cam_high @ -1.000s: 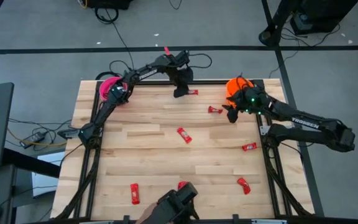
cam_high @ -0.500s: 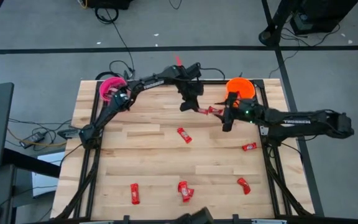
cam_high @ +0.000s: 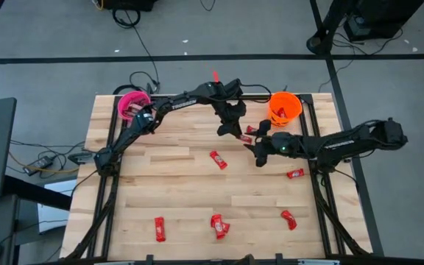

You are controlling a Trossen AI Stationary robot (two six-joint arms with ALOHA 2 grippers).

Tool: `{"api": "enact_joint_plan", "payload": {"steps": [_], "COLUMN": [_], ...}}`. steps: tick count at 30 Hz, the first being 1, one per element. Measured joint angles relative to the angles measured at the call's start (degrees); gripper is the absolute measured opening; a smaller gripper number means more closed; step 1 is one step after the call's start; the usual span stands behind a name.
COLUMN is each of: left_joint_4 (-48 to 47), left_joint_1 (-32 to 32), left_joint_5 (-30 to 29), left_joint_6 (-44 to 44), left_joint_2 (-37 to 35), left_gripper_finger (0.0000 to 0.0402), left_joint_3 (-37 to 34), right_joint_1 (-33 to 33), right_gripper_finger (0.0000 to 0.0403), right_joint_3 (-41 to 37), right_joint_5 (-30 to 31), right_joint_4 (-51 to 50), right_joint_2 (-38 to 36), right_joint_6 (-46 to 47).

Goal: Sort candy by brand, put in halloween buckets
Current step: Put the red chocolate bar into the orange bucket

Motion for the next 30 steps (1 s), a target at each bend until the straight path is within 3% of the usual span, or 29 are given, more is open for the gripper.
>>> {"api": "enact_joint_plan", "payload": {"steps": [4,7,14,20,26,30], "left_joint_4": [2.5,2.6,4.6,6.8,6.2,6.1], "left_joint_1": [-0.2,-0.4,-0.5,-0.4,-0.2,-0.4], "left_joint_5": [3.0,3.3,3.4,3.7,-9.4,-11.2], "left_joint_6": [-2.7,-2.9,-5.9,-7.4,-6.8,-7.0], "left_joint_2": [0.0,0.0,0.0,-0.1,-0.6,0.7], "left_gripper_finger": [0.0117,0.0117,0.0118,0.0130,0.0167,0.0181], "left_joint_3": [0.1,0.1,0.1,0.2,0.2,-0.3], "right_joint_1": [0.6,1.4,2.2,2.2,-2.3,-5.6], "right_gripper_finger": [0.0234,0.0198,0.0036,0.0048,0.0051,0.0043], "right_joint_3": [0.0,0.0,-0.1,-0.1,-0.1,0.0], "right_joint_5": [3.9,8.2,8.4,11.7,24.4,22.9], "right_joint_4": [3.9,5.2,5.2,3.8,3.0,-1.6], "right_joint_2": [4.0,5.5,5.2,2.2,-4.8,-10.0], "right_joint_6": [3.1,4.6,7.7,10.8,16.4,19.8]}}
